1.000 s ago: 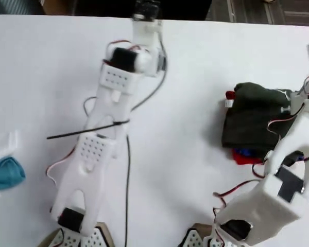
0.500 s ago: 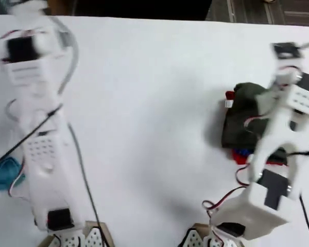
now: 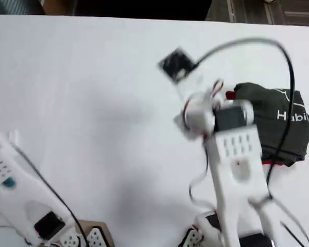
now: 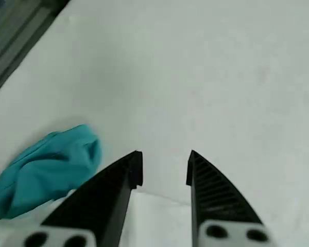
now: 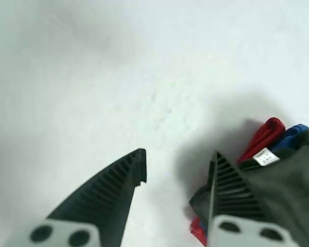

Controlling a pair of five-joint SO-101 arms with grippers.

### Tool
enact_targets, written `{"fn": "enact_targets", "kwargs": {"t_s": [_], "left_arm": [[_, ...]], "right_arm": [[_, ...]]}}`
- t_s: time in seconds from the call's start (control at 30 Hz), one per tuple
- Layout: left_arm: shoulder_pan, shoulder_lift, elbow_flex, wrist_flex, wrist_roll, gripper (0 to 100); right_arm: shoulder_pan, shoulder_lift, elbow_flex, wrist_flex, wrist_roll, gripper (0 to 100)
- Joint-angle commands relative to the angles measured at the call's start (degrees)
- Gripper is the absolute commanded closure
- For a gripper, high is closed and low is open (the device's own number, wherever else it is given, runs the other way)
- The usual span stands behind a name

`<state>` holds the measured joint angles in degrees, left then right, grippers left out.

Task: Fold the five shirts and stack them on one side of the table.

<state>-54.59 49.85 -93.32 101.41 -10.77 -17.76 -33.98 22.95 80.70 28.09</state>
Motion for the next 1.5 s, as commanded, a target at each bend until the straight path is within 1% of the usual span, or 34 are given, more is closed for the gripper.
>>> {"fn": "enact_targets", "kwargs": {"t_s": [0.0,0.13,0.3,0.33,0.4,0.47,0.57,0.67,0.73,0.87,0.93,1.0,1.07,1.13,1.17,1.2,1.3,1.4,1.47], "left_arm": [[-7.8,-5.3,3.2,1.2,-0.9,83],[-12.1,-7.9,15.2,1.1,-1.0,83],[-19.3,-17.0,30.6,1.0,-1.1,83],[-20.5,-18.5,33.3,1.0,-1.9,83],[-22.2,-19.9,38.2,0.4,-7.1,83],[-23.8,-19.3,42.6,-2.2,-12.7,83],[-27.6,-15.6,48.2,-9.7,-18.4,83],[-30.8,-11.6,49.6,-14.6,-24.4,78],[-31.6,-8.8,49.6,-18.3,-26.7,76],[-30.9,-1.3,49.6,-26.3,-30.1,76],[-30.2,2.2,49.6,-26.9,-31.4,77],[-28.0,3.6,49.2,-23.8,-30.1,85],[-24.4,3.3,47.0,-16.4,-25.8,99],[-19.5,2.0,42.2,-5.9,-20.8,96],[-16.4,1.1,39.5,-0.9,-18.8,97],[-13.0,-0.1,37.8,1.9,-16.6,98],[-4.6,-6.2,37.4,1.0,-10.3,97],[7.0,-13.9,39.3,1.1,-7.8,97],[15.7,-19.3,41.4,1.0,-4.4,98]], "right_arm": [[0.9,-11.9,13.6,-7.0,0.0,79.7],[1.7,-16.4,23.7,-13.1,2.6,79.7],[1.8,-16.6,28.3,-15.0,2.7,79.7],[1.7,-16.6,28.8,-15.0,2.7,79.7],[1.6,-16.6,29.3,-15.0,2.7,79.7],[1.7,-16.7,29.3,-14.9,2.9,79.7],[1.7,-17.0,28.7,-14.4,3.1,79.7],[1.7,-16.9,27.7,-11.1,3.2,79.7],[1.8,-17.0,27.6,-9.5,3.2,79.7],[1.8,-17.0,27.4,-7.8,3.2,79.7],[1.7,-17.0,27.4,-7.4,2.8,79.7],[2.0,-17.0,27.4,-6.7,2.8,79.7],[2.2,-17.0,27.5,-6.3,2.8,79.7],[2.2,-17.0,27.6,-6.3,3.0,79.7],[2.2,-17.0,27.7,-6.4,3.0,79.7],[2.2,-16.9,27.7,-6.4,3.1,79.7],[2.2,-16.7,27.8,-6.4,3.1,79.7],[2.2,-16.6,27.8,-6.6,3.2,79.7],[2.2,-16.6,28.0,-7.9,3.2,79.7]]}}
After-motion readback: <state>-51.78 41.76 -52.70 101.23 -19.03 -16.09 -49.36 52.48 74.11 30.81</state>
